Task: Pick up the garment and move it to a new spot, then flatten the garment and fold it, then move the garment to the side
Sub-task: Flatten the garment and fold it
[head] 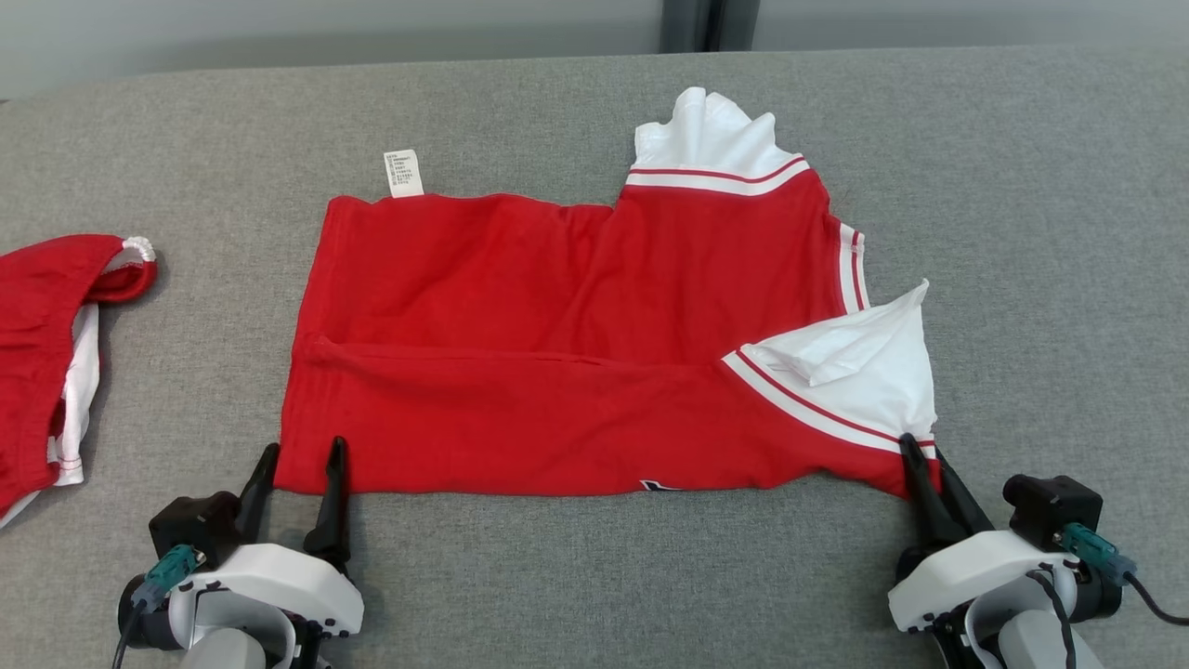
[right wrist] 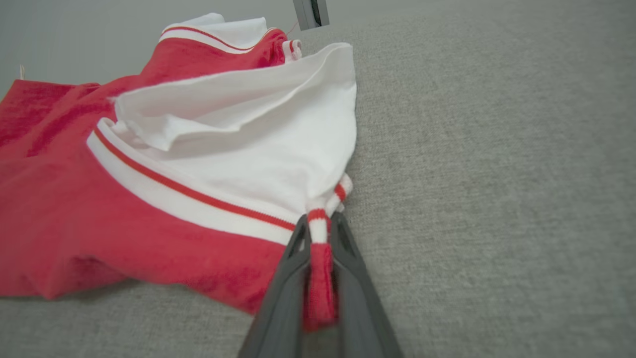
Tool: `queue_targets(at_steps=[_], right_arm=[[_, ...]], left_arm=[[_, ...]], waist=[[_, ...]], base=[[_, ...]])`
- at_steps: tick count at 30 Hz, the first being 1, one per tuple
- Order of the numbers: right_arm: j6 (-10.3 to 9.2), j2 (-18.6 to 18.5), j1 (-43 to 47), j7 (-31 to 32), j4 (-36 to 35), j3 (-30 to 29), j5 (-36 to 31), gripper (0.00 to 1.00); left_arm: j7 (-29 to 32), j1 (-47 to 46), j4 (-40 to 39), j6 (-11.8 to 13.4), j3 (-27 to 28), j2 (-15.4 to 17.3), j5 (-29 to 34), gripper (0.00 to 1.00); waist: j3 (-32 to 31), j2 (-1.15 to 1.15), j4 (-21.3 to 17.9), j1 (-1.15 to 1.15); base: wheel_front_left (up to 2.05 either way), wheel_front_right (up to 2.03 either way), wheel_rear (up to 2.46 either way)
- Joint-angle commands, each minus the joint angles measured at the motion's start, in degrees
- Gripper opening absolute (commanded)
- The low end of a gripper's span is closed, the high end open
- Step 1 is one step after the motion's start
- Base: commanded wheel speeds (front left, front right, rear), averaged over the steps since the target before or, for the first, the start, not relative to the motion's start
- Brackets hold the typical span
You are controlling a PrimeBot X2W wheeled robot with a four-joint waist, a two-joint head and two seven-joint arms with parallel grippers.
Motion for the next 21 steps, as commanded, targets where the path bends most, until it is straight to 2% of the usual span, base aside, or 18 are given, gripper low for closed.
queue_targets(at_steps=[1, 5, 13, 14, 15, 16, 21], right_arm=[[-0.08, -0.27, 0.67, 0.86, 1.77, 0.21, 0.12, 0.00], [-0.11, -0.24, -0.20, 0.84, 0.93, -0.11, -0.26, 0.00], [-0.10, -0.29, -0.38, 0.65, -2.21, 0.59, 0.53, 0.00], [-0.10, -0.28, -0.38, 0.63, -2.52, 0.70, 0.67, 0.00], [-0.07, -0.27, -0.40, 0.60, -2.95, 0.75, 0.73, 0.00], [-0.06, -0.28, -0.41, 0.59, -3.28, 0.73, 0.75, 0.00], [-0.06, -0.35, 0.07, 0.48, -4.20, 0.00, 0.68, 0.00]], left_arm=[[0.00, -0.90, 0.15, -0.01, 0.42, 0.34, -0.41, 1.00], [0.00, -1.30, 1.80, 0.00, 1.60, 0.41, 0.05, 1.00], [0.44, -3.25, 10.72, 1.36, 4.25, 0.69, -0.26, 1.00], [0.52, -3.48, 12.18, 1.20, 3.82, 0.62, -0.21, 0.93], [0.68, -3.90, 13.12, 1.07, 3.54, 0.52, -0.21, 0.14], [0.72, -4.10, 14.32, 0.87, 3.29, 0.47, -0.42, 0.00], [0.82, -4.51, 16.45, 0.34, 2.42, 0.40, -1.22, 0.00]], waist=[[0.05, 0.00, -0.05, 0.00], [0.18, 0.00, -0.43, 0.00], [0.60, 0.00, -1.42, 0.00], [0.66, 0.00, -1.51, 0.00], [0.68, 0.00, -1.56, 0.00], [0.66, 0.00, -1.61, 0.00], [-0.59, 0.00, -1.64, 0.00]], base=[[0.00, 0.00, 0.00], [0.00, 0.00, 0.00], [0.00, 0.00, 0.00], [0.00, 0.00, 0.00], [0.00, 0.00, 0.00], [0.00, 0.00, 0.00], [0.00, 0.00, 0.00]])
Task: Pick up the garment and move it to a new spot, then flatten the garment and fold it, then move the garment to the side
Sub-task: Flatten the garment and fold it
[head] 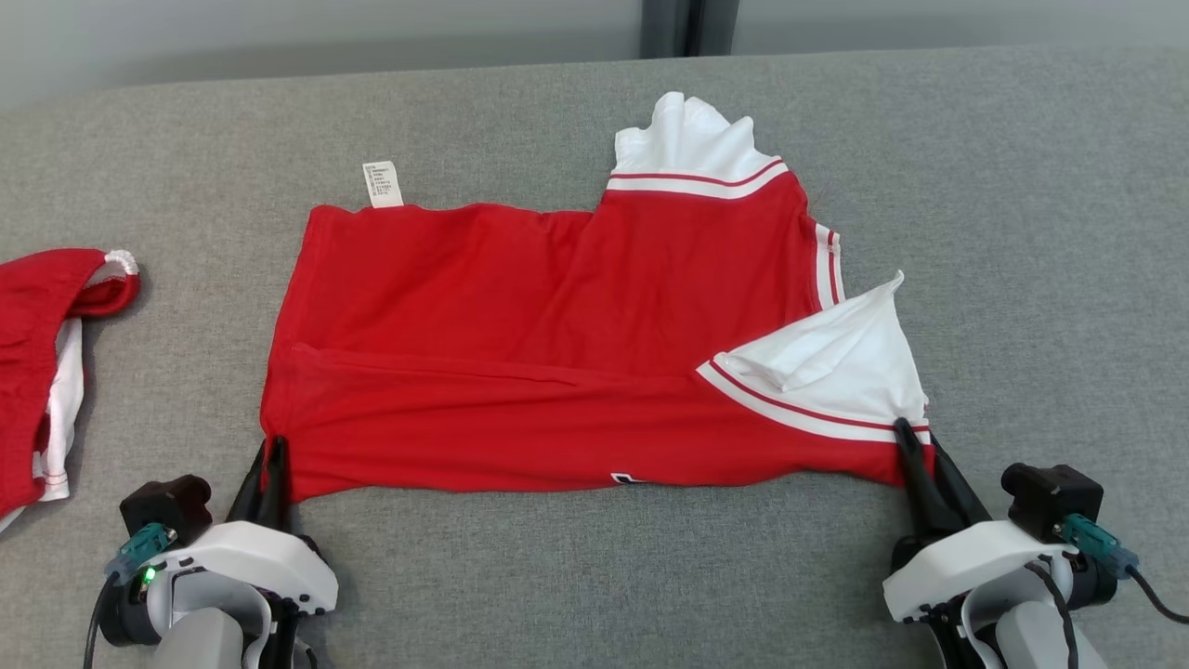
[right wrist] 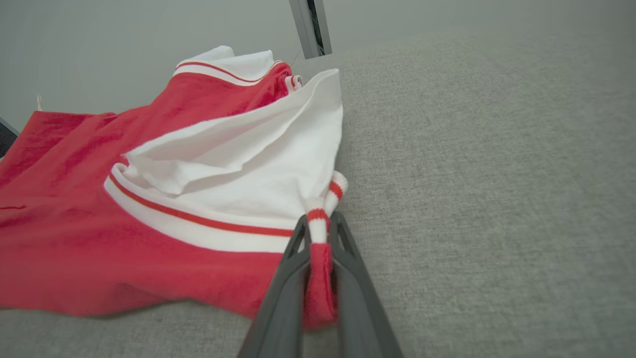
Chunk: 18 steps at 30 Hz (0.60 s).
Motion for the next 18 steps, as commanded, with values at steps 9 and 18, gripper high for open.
queue_targets(at_steps=[9, 18], right_arm=[[-0.04, -0.54, 4.29, 0.01, 1.75, -2.75, -0.53, 0.00], [-0.05, -0.64, 12.54, 0.01, 1.72, -4.31, -0.95, 0.00]], left_arm=[[1.30, 8.55, -0.76, -0.01, -0.62, -0.43, -0.53, 0.00], [1.19, 17.89, -1.60, -0.07, -3.14, -0.57, 0.12, 0.00]], waist=[[-8.47, 0.00, 0.10, 0.00], [-15.62, 0.00, 0.71, 0.00]], base=[[0.00, 0.00, 0.00], [0.00, 0.00, 0.00]])
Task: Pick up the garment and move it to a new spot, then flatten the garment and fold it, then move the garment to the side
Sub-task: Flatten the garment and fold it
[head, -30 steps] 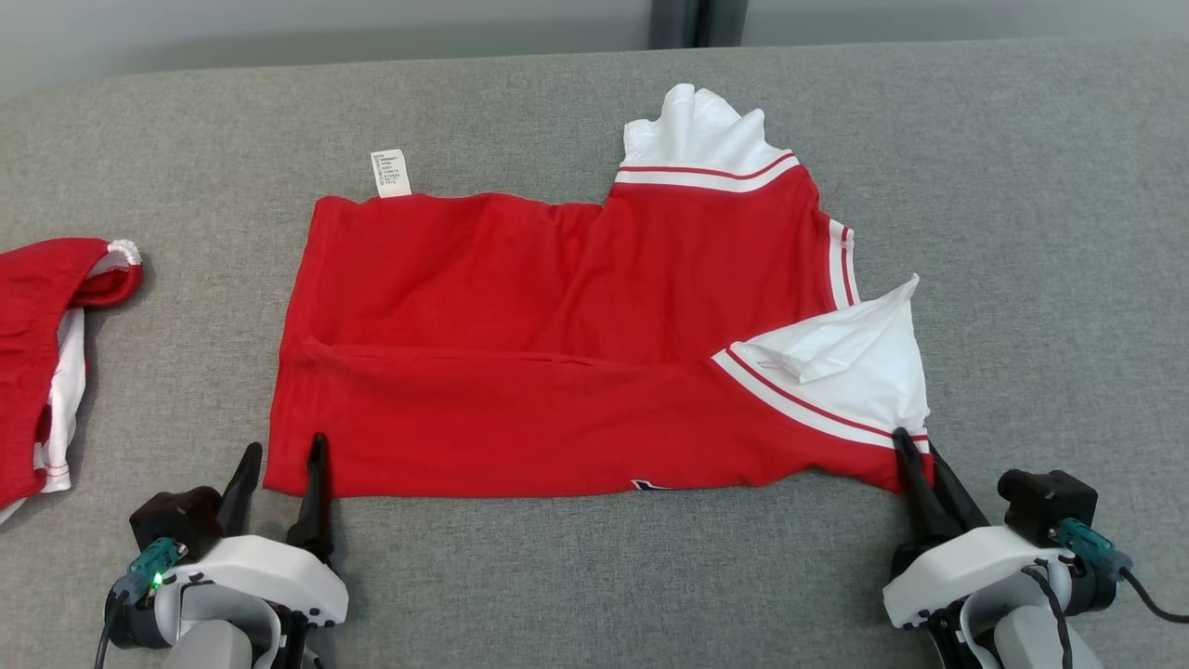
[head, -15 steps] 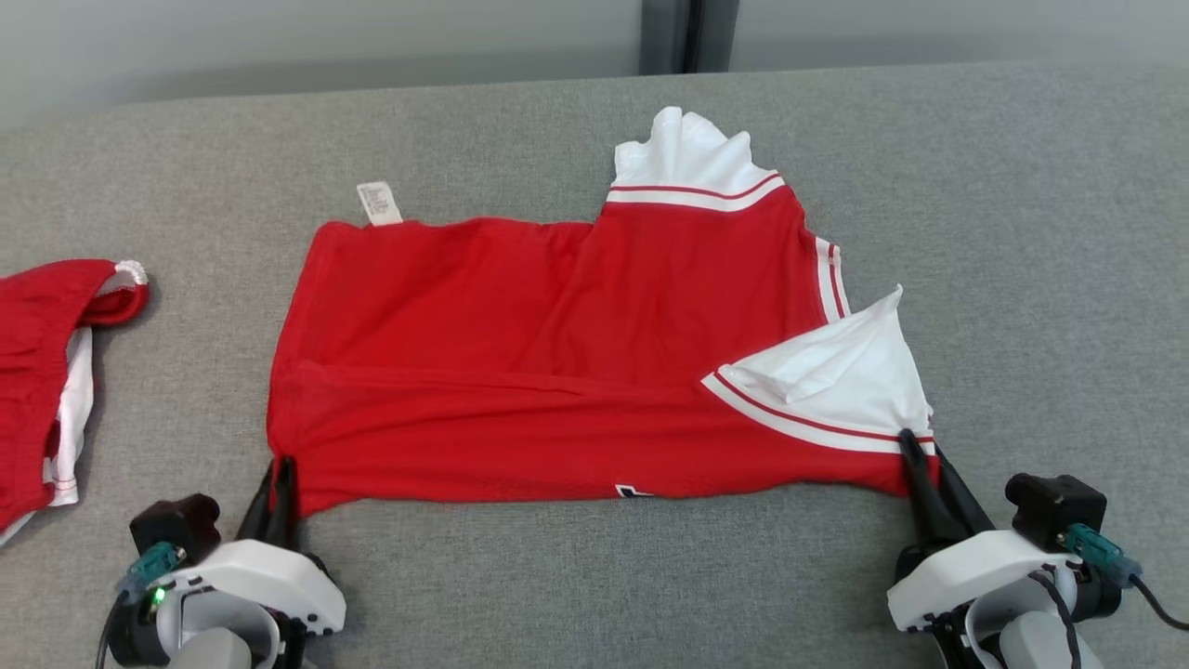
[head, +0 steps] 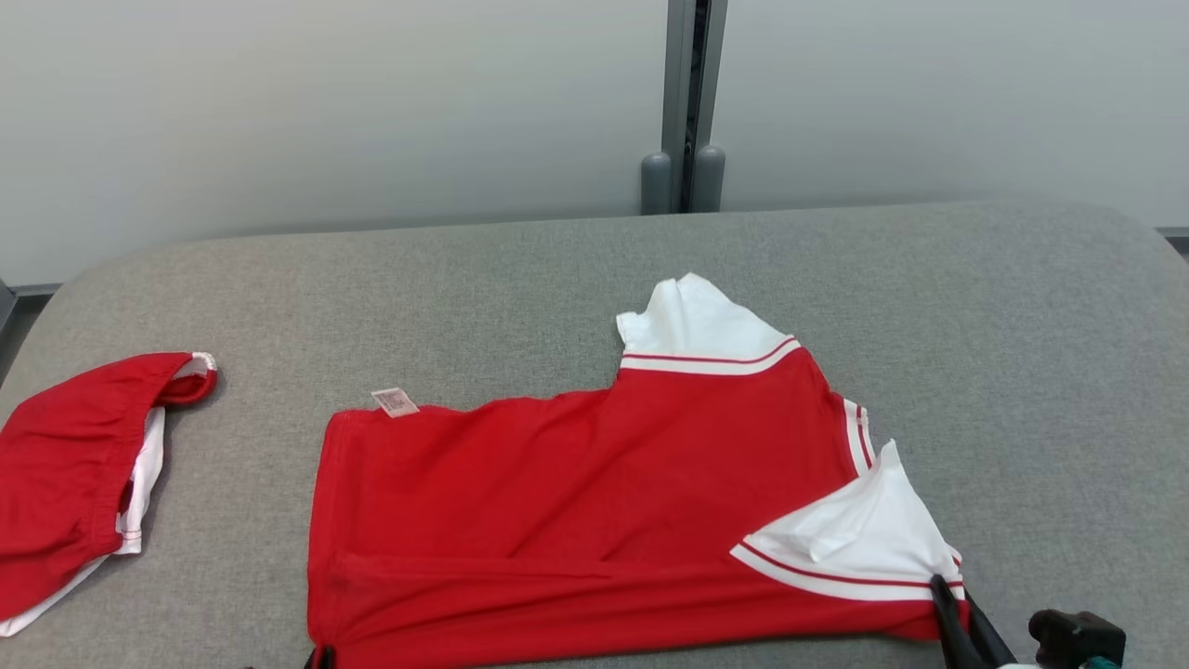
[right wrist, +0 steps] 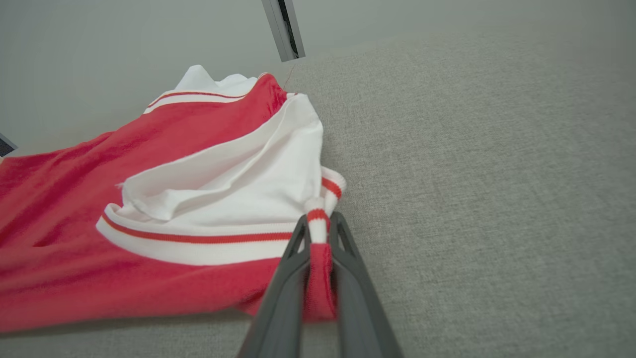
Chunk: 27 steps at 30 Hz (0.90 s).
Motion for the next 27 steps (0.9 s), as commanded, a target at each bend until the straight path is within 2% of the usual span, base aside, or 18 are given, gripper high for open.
queue_targets(at_steps=[1, 6, 7, 8, 9, 16, 23, 27], right_arm=[[-0.06, -0.81, 0.84, 0.00, -0.38, -0.65, -0.05, 0.00], [-0.06, -0.78, 1.40, 0.00, -0.86, -0.98, -0.45, 0.00], [-0.06, -0.77, 0.91, 0.00, -0.98, -1.24, -0.67, 0.00], [-0.06, -0.76, 0.40, 0.00, -1.22, -1.52, -0.91, 0.49], [-0.05, -0.69, -0.09, 0.00, -1.57, -1.47, -1.09, 1.00], [-0.04, -0.55, -1.23, 0.00, -6.21, -0.26, -1.21, 1.00], [-0.04, -0.59, -0.46, 0.00, -9.08, 7.49, 1.22, 1.00], [-0.04, -0.57, -1.21, 0.00, -9.43, 9.75, 2.28, 1.00]], left_arm=[[0.34, 1.69, 0.36, 0.08, -0.05, 0.51, -0.18, 0.00], [0.42, 2.40, 0.30, 0.08, -1.49, 0.33, -0.82, 0.00], [0.43, 1.94, -0.25, 0.08, -1.63, 0.30, -1.14, 0.49], [0.43, 1.52, -0.80, 0.07, -1.79, 0.28, -1.44, 1.00], [0.42, 1.16, -1.59, 0.07, -1.90, 0.27, -1.43, 1.00], [0.19, 1.25, -8.96, 0.39, -1.39, 0.23, 0.15, 1.00], [0.19, 0.21, -12.26, 0.94, -1.69, 0.22, 1.10, 1.00], [0.19, -1.51, -12.16, 1.00, -2.14, 0.22, 0.48, 1.00]], waist=[[-1.07, 0.00, 0.44, 0.00], [0.38, 0.00, 0.72, 0.00], [0.78, 0.00, 0.77, 0.00], [1.22, 0.00, 0.82, 0.00], [1.58, 0.00, 0.87, 0.00], [2.88, 0.00, 0.99, 0.00], [2.91, 0.00, 0.94, 0.00], [3.07, 0.00, 0.90, 0.00]], base=[[0.00, 0.00, 0.00], [0.00, 0.00, 0.00], [0.00, 0.00, 0.00], [0.00, 0.00, 0.00], [0.00, 0.00, 0.00], [0.00, 0.00, 0.00], [0.00, 0.00, 0.00], [0.00, 0.00, 0.00]])
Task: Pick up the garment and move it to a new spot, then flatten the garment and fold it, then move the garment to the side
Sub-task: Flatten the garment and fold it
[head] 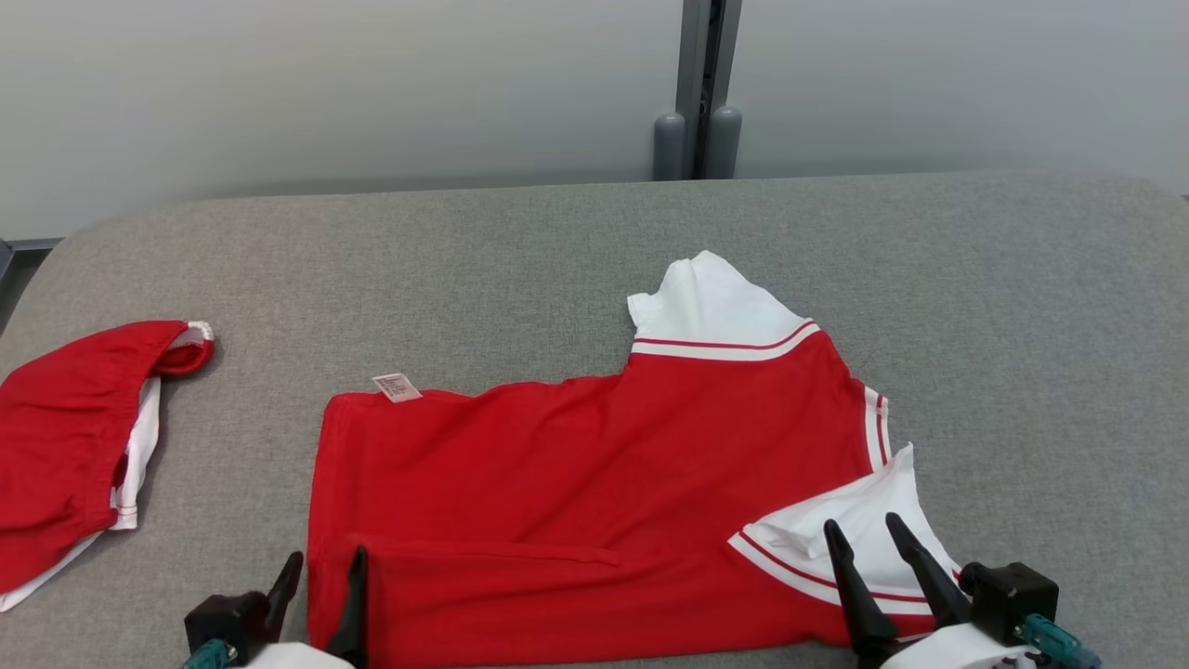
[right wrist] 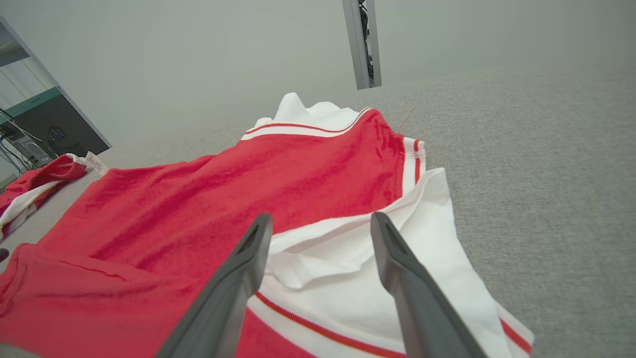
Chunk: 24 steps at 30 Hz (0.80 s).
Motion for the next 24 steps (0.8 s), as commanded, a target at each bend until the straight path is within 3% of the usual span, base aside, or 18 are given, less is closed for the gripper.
queue_targets(at_steps=[1, 12, 24], right_arm=[[-0.01, -0.46, -0.89, 0.00, -0.21, 0.10, 0.48, 1.00], [-0.01, -0.43, -11.28, 0.00, 1.70, 1.42, -0.77, 1.00], [-0.01, -0.43, -21.80, 0.60, 3.89, 3.37, -2.32, 1.00]], left_arm=[[-0.01, -2.15, 0.14, 0.03, -0.27, 0.23, 0.01, 1.00], [3.92, -20.08, 10.01, 0.52, -0.34, 4.08, 0.19, 1.00], [10.60, -31.35, 18.91, 0.06, -1.86, 7.58, 0.01, 1.00]], waist=[[0.41, 0.00, 0.07, 0.00], [6.40, 0.00, -0.20, 0.00], [11.84, 0.00, -2.27, 0.00]], base=[[0.00, 0.00, 0.00], [0.00, 0.00, 0.00], [0.00, 0.00, 0.00]])
